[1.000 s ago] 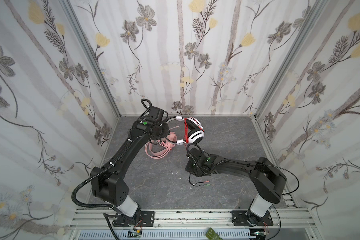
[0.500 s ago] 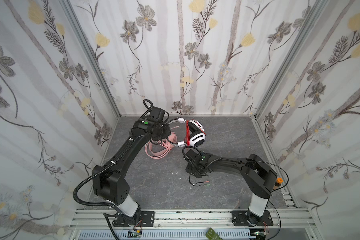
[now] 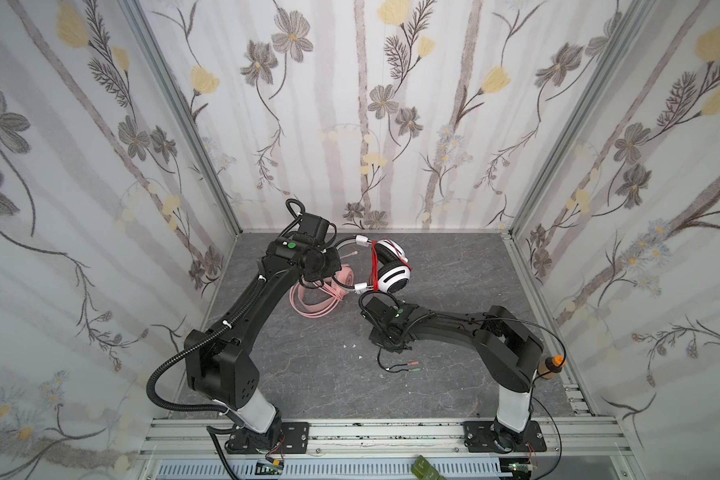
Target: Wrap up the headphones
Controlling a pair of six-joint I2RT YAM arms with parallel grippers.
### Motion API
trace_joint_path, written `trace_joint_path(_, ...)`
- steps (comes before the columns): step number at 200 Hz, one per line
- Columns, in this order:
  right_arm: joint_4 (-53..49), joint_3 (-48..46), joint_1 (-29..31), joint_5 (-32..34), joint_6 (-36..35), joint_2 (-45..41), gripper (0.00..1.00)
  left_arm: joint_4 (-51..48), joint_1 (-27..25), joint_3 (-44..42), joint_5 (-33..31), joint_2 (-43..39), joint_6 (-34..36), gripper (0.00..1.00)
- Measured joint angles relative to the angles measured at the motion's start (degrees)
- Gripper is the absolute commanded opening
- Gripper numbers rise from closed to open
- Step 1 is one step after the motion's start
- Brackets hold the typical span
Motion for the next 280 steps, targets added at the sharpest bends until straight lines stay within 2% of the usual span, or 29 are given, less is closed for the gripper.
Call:
trace_joint_path(11,-0.5,0.3,0.1,0.1,0.0,0.0,0.0,0.0,0.1,-0.2,0.0,0.0,0.1,0.0)
trace_joint_path(41,-3.7,0.7,1.2,-0.3,-3.2,-1.0,0.0,0.0,0.7,-0.2,0.2,0.0,0.4,0.0)
trace_joint_path(66,-5.8,1.1,2.9,0.7,-8.0,-5.7,0.0,-0.4,0.8,0.3,0.7,0.0,0.5,0.0)
trace_joint_path(134,-7.6,-2.7,8.8,-1.1,-28.4,-22.4,0.0,-5.4,3.0,13.5,2.0,4.0,1.1,0.0)
trace_joint_path(181,-10.7,-7.1,9.3,-2.3,-43.2,-36.5,0.0,-10.8,3.6,20.6,2.3,8.0,1.0,0.0)
trace_joint_path(199,-13.2,-6.6,9.3,-2.4,-47.8,-38.2,0.0,-11.2,3.6,18.9,2.9,7.6,0.2,0.0)
trace_joint_path(235,-17.9,-4.0,9.4,-2.1,-54.9,-39.7,0.0,-10.5,3.5,9.1,4.1,5.3,-2.4,0.0)
trace_joint_path(280,-22.6,6.5,9.4,-1.3,-60.8,-37.9,0.0,-10.4,2.6,3.1,4.2,2.3,-5.6,0.0)
